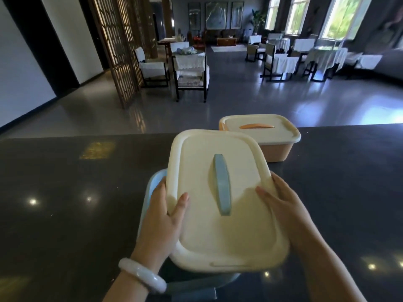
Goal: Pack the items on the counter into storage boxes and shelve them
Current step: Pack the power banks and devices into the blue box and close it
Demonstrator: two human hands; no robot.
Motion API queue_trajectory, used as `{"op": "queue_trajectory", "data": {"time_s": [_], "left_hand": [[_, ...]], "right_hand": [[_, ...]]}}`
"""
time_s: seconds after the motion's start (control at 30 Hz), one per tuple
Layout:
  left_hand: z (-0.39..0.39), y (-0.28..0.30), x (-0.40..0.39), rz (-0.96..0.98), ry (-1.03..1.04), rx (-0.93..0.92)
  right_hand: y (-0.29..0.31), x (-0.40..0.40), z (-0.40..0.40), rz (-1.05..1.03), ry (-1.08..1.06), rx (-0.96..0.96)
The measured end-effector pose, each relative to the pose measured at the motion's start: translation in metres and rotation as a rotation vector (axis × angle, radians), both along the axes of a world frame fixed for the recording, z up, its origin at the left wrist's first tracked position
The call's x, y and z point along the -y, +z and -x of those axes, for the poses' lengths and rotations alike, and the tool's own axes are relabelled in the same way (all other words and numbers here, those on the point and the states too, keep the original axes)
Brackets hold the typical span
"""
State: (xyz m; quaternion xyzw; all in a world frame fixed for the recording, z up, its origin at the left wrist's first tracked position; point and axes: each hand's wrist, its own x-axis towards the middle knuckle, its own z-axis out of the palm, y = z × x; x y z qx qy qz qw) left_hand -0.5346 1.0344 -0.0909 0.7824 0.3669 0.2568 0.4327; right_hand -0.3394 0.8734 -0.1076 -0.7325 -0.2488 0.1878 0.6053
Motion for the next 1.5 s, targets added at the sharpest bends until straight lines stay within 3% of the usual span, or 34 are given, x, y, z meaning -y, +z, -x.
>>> {"op": "queue_trajectory", "data": {"time_s": [0.1,0.3,0.5,0.63,0.83,0.97,1.17,1.5], "left_hand": [[-0.041,0.000,0.034,-0.020,-0.042,0.046],[-0.111,-0.037,0.105,-0.037,-0.140,0.028],[-0.150,-0.087,0.139,0.093,-0.239,-0.177],[-0.156,-0.124,0.137,0.061,-0.231,-0.379],[-0.154,-0.157,0.127,-0.176,-0.188,-0.508],[-0.153,-0.169,0.132,-0.282,-0.199,-0.600],[-0.153,-0.160,0.135,-0.329,-0.196,-0.664],[-0.135,-0.080,0.129,-0.456,-0.436,-0.507]], "right_hand": [[0.010,0.042,-0.030,-0.045,-0.049,-0.037],[-0.005,0.124,-0.086,0.056,-0.154,-0.027],[-0.056,0.168,-0.123,0.237,-0.207,-0.047],[-0.094,0.159,-0.135,0.326,-0.183,-0.013],[-0.144,0.131,-0.156,0.691,-0.117,0.255],[-0.164,0.128,-0.157,0.766,-0.120,0.388],[-0.170,0.129,-0.159,0.787,-0.129,0.428],[-0.111,0.080,-0.122,0.575,-0.248,0.405]]}}
